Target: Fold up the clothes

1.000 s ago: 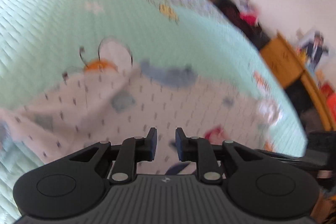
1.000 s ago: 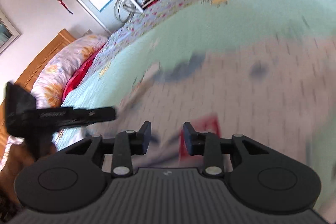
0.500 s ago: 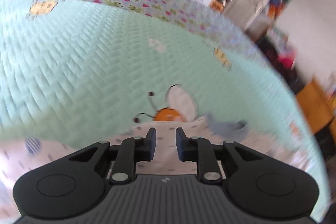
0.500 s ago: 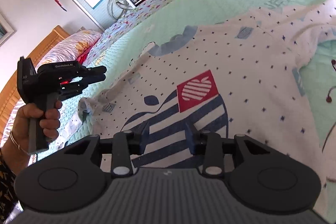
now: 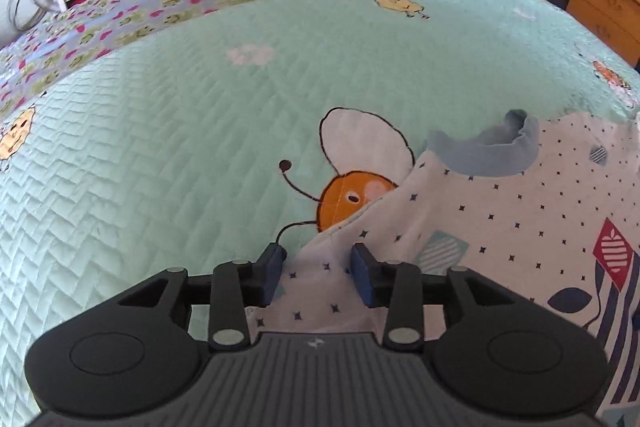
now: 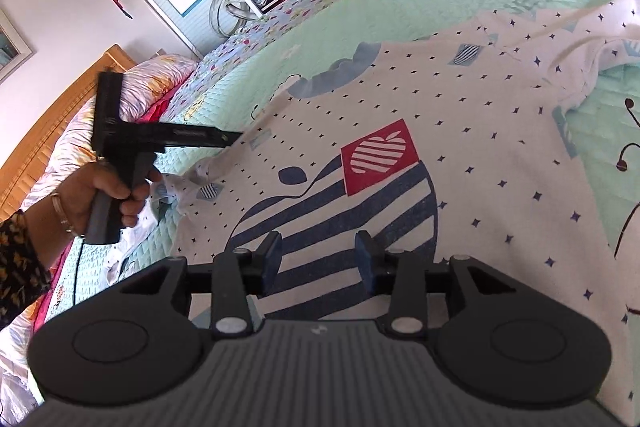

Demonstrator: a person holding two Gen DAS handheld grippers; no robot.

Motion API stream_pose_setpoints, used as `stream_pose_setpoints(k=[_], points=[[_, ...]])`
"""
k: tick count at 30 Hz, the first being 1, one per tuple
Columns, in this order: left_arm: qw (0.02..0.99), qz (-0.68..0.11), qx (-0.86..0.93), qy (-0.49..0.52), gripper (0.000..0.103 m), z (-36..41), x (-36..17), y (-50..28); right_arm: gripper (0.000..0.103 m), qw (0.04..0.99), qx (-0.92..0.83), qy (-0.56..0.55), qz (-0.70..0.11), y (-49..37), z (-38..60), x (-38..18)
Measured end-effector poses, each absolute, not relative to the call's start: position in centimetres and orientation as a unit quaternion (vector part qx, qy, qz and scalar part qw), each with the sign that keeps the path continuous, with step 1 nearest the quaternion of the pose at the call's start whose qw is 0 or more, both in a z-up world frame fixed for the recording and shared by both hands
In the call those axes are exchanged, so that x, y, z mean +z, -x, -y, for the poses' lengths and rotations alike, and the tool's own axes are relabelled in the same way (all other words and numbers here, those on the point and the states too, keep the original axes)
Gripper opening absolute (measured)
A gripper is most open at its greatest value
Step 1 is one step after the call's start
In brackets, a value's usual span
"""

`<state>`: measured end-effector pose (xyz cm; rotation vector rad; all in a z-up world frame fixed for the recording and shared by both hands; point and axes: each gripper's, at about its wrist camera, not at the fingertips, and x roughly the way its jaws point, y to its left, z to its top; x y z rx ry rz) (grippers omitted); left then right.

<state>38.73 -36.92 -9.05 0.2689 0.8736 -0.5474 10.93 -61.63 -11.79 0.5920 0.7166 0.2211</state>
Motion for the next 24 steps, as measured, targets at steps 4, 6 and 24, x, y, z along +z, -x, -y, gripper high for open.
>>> stream_pose_setpoints(k=[4, 6, 24], points=[[0.872, -0.400, -0.249, -0.132, 0.005, 37.0, -8.8, -38.6, 0.042, 0.890, 0.115, -0.279, -0.341, -10.7, 61.6, -11.9], [0.880, -0.392, -0.232, -0.134, 0.005, 36.9, -9.0, -38.9, 0.042, 0.894, 0.116, -0.270, -0.338, -10.6, 61.4, -11.9], [0.928, -0.307, -0.155, -0.145, 0.024, 39.3, -6.5, -34.6, 0.044, 0.893, 0.082, -0.340, -0.285, -8.8, 68.2, -9.6]])
